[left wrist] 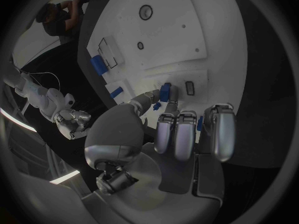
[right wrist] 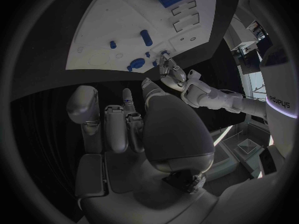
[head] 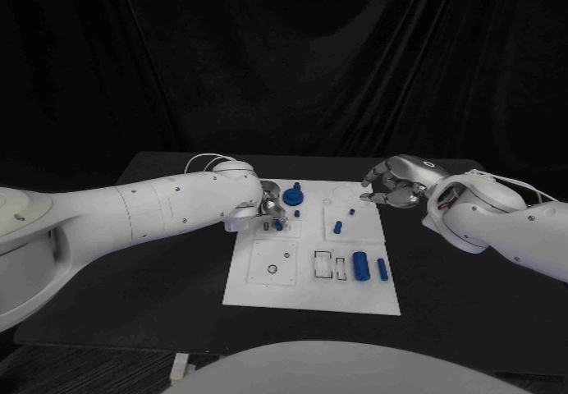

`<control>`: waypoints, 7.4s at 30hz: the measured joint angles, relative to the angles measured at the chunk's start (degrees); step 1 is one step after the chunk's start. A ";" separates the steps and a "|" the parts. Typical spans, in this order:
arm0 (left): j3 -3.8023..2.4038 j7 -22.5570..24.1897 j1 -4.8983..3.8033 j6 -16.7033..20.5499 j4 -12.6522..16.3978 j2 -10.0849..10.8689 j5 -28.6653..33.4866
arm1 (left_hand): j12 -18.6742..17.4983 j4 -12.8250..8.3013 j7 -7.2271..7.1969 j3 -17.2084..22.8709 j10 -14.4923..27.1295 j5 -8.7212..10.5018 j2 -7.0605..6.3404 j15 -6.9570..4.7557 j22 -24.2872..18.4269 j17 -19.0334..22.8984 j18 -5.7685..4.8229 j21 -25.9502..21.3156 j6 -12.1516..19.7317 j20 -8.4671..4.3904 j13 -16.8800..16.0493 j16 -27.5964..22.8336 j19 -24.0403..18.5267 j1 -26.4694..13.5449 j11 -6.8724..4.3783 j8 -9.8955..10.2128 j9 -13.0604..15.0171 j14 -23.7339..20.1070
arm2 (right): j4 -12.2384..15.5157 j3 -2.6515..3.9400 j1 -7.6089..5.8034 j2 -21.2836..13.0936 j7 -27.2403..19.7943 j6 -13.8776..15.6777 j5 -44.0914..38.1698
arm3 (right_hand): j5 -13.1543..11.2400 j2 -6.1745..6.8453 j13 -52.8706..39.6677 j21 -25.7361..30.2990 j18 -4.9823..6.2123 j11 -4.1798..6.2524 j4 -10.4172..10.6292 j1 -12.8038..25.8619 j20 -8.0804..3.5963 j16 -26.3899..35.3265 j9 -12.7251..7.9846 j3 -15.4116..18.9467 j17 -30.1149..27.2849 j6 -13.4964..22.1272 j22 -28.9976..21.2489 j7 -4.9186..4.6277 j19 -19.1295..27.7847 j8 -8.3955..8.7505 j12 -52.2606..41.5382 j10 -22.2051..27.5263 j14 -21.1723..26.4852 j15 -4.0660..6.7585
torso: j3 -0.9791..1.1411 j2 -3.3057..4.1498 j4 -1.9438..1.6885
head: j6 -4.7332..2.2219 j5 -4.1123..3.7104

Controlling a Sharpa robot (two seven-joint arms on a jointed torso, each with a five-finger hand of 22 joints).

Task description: Assemble the parts on the task board

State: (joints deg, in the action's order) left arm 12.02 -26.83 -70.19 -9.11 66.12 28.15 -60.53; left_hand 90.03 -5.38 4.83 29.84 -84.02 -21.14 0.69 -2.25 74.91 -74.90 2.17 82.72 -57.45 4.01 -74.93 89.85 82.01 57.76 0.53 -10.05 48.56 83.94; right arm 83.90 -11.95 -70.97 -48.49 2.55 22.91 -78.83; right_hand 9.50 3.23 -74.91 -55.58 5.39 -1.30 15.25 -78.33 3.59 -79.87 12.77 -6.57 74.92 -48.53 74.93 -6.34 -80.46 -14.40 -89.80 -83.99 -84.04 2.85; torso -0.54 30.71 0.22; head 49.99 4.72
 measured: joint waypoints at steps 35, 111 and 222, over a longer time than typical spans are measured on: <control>-0.04 -1.51 0.10 -1.24 -0.33 0.26 0.02 | 0.00 10.21 -0.12 -12.76 0.11 14.64 0.58 0.41 0.00 -0.04 -0.01 -2.00 0.50 0.52 0.00 0.00 -0.52 -4.39 0.51 2.26 0.57 0.00 | -0.19 0.00 0.21 0.16 0.17 -0.58 0.00 | 0.00 0.00 0.00 0.22 0.01 0.00 -0.16 0.00 0.21 0.28 -0.04 0.16 -0.01 0.00 -0.02 0.00 0.20 0.00 0.00 0.00 0.00 0.00 | -0.05 0.01 0.04 | 0.00 0.24; 0.16 6.36 -3.25 -1.38 -16.05 -0.93 2.38 | 0.00 19.35 -1.66 -28.58 -0.08 18.07 1.96 -1.33 0.02 -0.01 -0.01 -0.88 4.33 -1.17 0.00 0.00 1.60 1.13 -1.34 -8.42 18.20 0.11 | 1.38 0.00 0.23 -1.39 0.32 -0.91 0.00 | -0.01 -0.30 0.00 1.10 0.01 0.00 -0.16 0.30 0.21 0.69 -0.15 0.16 -0.01 0.00 -0.01 0.00 0.21 0.00 1.71 0.00 0.00 0.00 | -0.27 0.30 0.32 | 0.00 -0.64; 0.15 10.38 -0.75 -0.19 -11.23 2.23 2.28 | 0.00 3.07 1.24 2.14 0.02 -4.03 -2.43 -0.65 0.00 0.00 0.00 -3.55 -0.01 -0.74 0.00 0.00 0.26 4.29 -1.06 -0.18 12.93 -0.03 | 0.98 0.00 0.53 -1.02 0.41 -1.11 0.00 | 0.21 -0.29 0.00 1.68 0.01 0.00 -0.16 0.29 0.00 0.68 -0.25 0.16 0.02 0.00 0.02 0.00 0.41 0.00 1.71 0.00 0.00 0.00 | -0.04 0.16 0.12 | 0.00 -1.16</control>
State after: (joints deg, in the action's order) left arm 12.17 -16.44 -70.94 -9.29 54.89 30.38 -58.25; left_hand 90.03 -2.31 6.08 31.98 -84.01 -25.16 -1.74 -2.90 74.91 -74.90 2.17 79.17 -57.46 3.27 -74.93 89.85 82.27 62.06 -0.53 -10.22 61.50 83.91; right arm 84.88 -11.95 -70.44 -49.51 2.96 21.81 -78.83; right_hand 9.71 2.94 -74.91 -53.90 5.39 -1.30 15.09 -78.04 3.59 -79.19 12.52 -6.41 74.93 -48.53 74.95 -6.34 -80.05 -14.40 -88.09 -83.99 -84.04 2.85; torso -0.59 30.88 0.34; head 49.99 3.56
